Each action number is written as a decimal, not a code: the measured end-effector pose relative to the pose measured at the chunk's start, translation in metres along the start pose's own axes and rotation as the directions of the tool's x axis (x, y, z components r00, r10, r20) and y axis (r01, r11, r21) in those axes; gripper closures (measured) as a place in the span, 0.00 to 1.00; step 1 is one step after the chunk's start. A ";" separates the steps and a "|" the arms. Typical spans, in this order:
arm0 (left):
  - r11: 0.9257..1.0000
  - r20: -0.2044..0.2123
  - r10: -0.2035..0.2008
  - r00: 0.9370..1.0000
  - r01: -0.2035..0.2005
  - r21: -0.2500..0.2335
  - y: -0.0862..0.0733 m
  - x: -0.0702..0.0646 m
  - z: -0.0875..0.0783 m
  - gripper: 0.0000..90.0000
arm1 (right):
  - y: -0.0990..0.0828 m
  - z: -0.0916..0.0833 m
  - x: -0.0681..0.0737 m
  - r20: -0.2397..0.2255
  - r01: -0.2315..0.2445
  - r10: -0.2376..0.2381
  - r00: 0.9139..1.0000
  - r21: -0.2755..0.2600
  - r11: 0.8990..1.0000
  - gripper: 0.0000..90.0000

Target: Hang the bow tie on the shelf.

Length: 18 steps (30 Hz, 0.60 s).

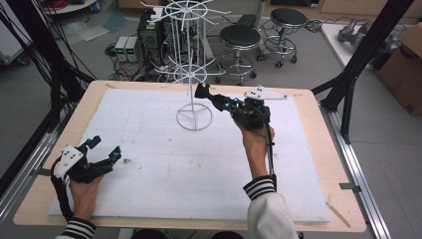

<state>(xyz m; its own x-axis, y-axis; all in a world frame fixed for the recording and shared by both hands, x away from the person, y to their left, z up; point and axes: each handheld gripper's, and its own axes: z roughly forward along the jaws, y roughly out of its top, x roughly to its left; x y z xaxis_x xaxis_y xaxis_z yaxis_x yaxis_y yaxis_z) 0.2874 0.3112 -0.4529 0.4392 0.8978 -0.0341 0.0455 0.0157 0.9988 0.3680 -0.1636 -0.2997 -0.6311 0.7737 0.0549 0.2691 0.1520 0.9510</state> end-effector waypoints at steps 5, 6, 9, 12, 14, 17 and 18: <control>1.000 0.000 -0.001 1.000 0.001 0.000 0.000 0.000 0.000 0.17 | -0.003 0.006 -0.001 -0.012 0.006 -0.006 1.000 0.036 0.999 0.97; 1.000 0.000 -0.001 1.000 0.001 -0.001 0.000 0.000 0.000 0.17 | -0.003 0.007 -0.001 -0.015 0.005 -0.004 1.000 0.041 0.999 0.97; 1.000 0.000 -0.003 1.000 0.003 0.000 0.000 0.000 0.000 0.17 | -0.006 0.009 -0.002 -0.016 -0.001 0.001 1.000 0.055 0.998 0.97; 1.000 0.001 -0.002 1.000 0.002 0.000 0.000 0.000 0.000 0.17 | -0.011 0.013 -0.004 -0.019 -0.011 0.013 1.000 0.077 0.997 0.97; 1.000 0.002 -0.002 1.000 0.002 0.000 0.000 0.000 0.000 0.17 | -0.015 0.016 -0.006 -0.024 -0.020 0.022 0.999 0.085 0.996 0.97; 1.000 0.003 0.003 1.000 -0.003 0.001 0.000 0.000 0.000 0.17 | -0.018 0.019 -0.007 -0.022 -0.022 0.024 0.999 0.106 0.994 0.97; 1.000 0.003 0.001 1.000 -0.001 0.000 0.000 0.000 0.000 0.17 | -0.019 0.020 -0.008 -0.017 -0.018 0.020 1.000 0.114 0.993 0.97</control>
<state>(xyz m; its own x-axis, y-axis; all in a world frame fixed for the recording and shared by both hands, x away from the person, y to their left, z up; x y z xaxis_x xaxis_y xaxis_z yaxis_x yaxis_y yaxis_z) 0.2873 0.3111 -0.4529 0.4420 0.8964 -0.0329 0.0453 0.0143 0.9989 0.3822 -0.1600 -0.3241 -0.6379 0.7661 0.0787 0.3616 0.2077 0.9089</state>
